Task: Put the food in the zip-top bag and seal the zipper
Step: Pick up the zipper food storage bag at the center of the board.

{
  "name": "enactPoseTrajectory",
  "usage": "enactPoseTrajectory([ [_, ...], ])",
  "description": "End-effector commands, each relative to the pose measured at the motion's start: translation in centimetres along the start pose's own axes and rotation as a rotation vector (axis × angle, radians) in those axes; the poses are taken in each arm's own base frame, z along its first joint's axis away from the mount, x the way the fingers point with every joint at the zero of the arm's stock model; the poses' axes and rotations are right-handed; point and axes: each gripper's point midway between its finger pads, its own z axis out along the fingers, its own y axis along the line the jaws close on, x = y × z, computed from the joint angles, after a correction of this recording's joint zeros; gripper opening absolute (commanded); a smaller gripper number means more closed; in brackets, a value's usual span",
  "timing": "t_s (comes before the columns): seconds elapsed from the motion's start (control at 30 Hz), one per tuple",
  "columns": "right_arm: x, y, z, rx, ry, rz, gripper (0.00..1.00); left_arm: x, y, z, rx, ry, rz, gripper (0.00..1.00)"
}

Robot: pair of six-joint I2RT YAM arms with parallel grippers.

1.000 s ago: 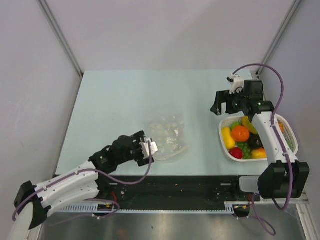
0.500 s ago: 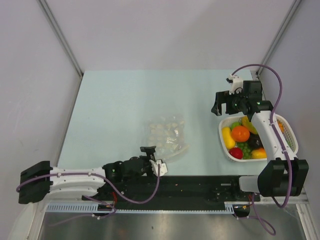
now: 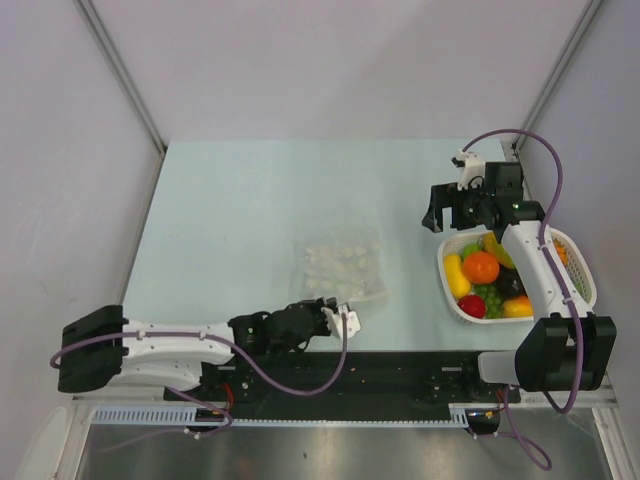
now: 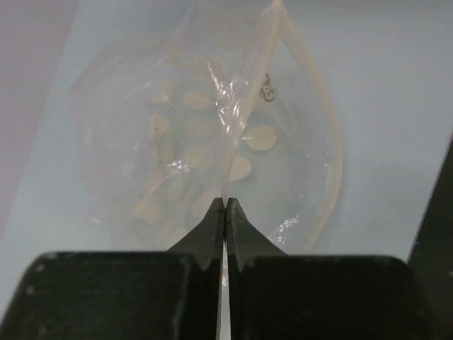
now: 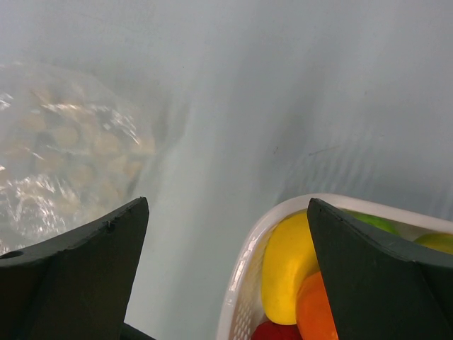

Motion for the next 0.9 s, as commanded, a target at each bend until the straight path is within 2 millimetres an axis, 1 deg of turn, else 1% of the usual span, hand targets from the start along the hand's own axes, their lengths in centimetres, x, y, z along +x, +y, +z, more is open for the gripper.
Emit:
enactPoseTrajectory([
  [0.0,-0.8,0.1,-0.3,-0.009,-0.032,-0.008,1.0,-6.5,1.2,-1.0,0.103,-0.048,-0.237,0.0],
  [0.03,-1.1,0.1,-0.4,-0.01,-0.039,-0.004,1.0,-7.0,1.1,-1.0,0.131,-0.034,-0.315,0.0],
  [0.07,-1.4,0.4,-0.5,-0.023,-0.045,0.002,1.0,-5.9,2.0,-0.7,0.126,0.032,-0.358,0.0],
  [0.1,-1.6,0.6,-0.6,-0.033,-0.048,0.011,1.0,-6.9,3.0,0.0,0.117,0.046,-0.446,0.0],
  [0.13,-1.8,0.4,-0.7,-0.037,-0.052,0.025,1.0,-6.9,3.4,0.3,0.132,0.066,-0.493,0.0],
  [0.17,-2.5,0.2,-1.2,-0.042,-0.069,0.036,1.0,-5.3,5.0,0.7,0.101,0.131,-0.551,0.0],
  [0.2,-2.9,0.0,-1.5,-0.042,-0.073,0.052,1.0,-5.7,6.1,1.5,0.091,0.148,-0.646,0.0],
  [0.23,-3.1,-0.1,-1.6,-0.047,-0.078,0.057,1.0,-5.7,6.9,1.8,0.1,0.162,-0.698,0.0],
  [0.27,-3.9,0.2,-2.1,-0.06,-0.097,0.053,1.0,-4.1,9.0,1.9,0.054,0.209,-0.759,0.0],
  [0.3,-4.2,0.1,-2.3,-0.062,-0.102,0.06,1.0,-5.0,11.0,2.1,0.025,0.187,-0.819,0.0],
  [0.33,-4.5,0.1,-2.5,-0.067,-0.11,0.06,1.0,-4.9,12.2,1.9,0.008,0.193,-0.851,0.0],
  [0.37,-4.8,0.4,-2.7,-0.077,-0.118,0.055,1.0,-5.1,15.3,1.5,-0.061,0.167,-0.887,0.0],
  [0.4,-5.2,0.5,-2.9,-0.082,-0.128,0.049,1.0,-5.2,16.6,1.1,-0.095,0.157,-0.911,0.0],
  [0.43,-5.4,0.7,-3.0,-0.091,-0.134,0.05,1.0,-5.1,17.7,0.2,-0.133,0.158,-0.921,0.0],
  [0.47,-5.6,1.0,-2.9,-0.111,-0.136,0.051,1.0,-4.8,19.5,-0.7,-0.206,0.157,-0.933,0.0],
  [0.5,-5.8,1.3,-3.0,-0.128,-0.141,0.053,1.0,-4.6,20.1,-1.4,-0.238,0.161,-0.947,0.0],
  [0.53,-6.0,1.7,-3.0,-0.148,-0.142,0.063,1.0,-4.4,20.3,-2.4,-0.259,0.17,-0.956,0.0],
  [0.57,-5.9,2.4,-2.9,-0.186,-0.14,0.071,1.0,-4.0,20.1,-2.8,-0.267,0.181,-0.966,0.0],
  [0.6,-6.1,2.8,-2.8,-0.209,-0.144,0.072,1.0,-3.8,19.5,-3.0,-0.26,0.189,-0.995,0.0],
  [0.63,-5.7,3.6,-2.5,-0.242,-0.132,0.077,1.0,-3.6,18.6,-3.1,-0.232,0.207,-1.015,0.0],
  [0.67,-5.5,4.4,-2.3,-0.281,-0.127,0.09,1.0,-3.1,17.1,-2.8,-0.185,0.236,-1.038,0.0],
  [0.7,-5.5,4.9,-2.0,-0.305,-0.127,0.081,1.0,-3.4,16.0,-2.5,-0.137,0.245,-1.094,0.0],
  [0.73,-4.9,5.8,-1.7,-0.35,-0.109,0.101,1.0,-3.2,15.2,-2.1,-0.115,0.264,-1.126,0.0],
  [0.77,-4.9,6.3,-1.7,-0.378,-0.107,0.116,1.0,-2.7,14.7,-1.2,-0.11,0.296,-1.155,0.0],
  [0.8,-4.5,7.6,-1.3,-0.421,-0.085,0.119,1.0,-3.2,13.7,-0.5,-0.061,0.305,-1.219,0.0],
  [0.87,-3.6,9.3,-1.0,-0.492,-0.06,0.127,1.0,-3.6,13.3,0.9,-0.04,0.302,-1.272,0.0],
])
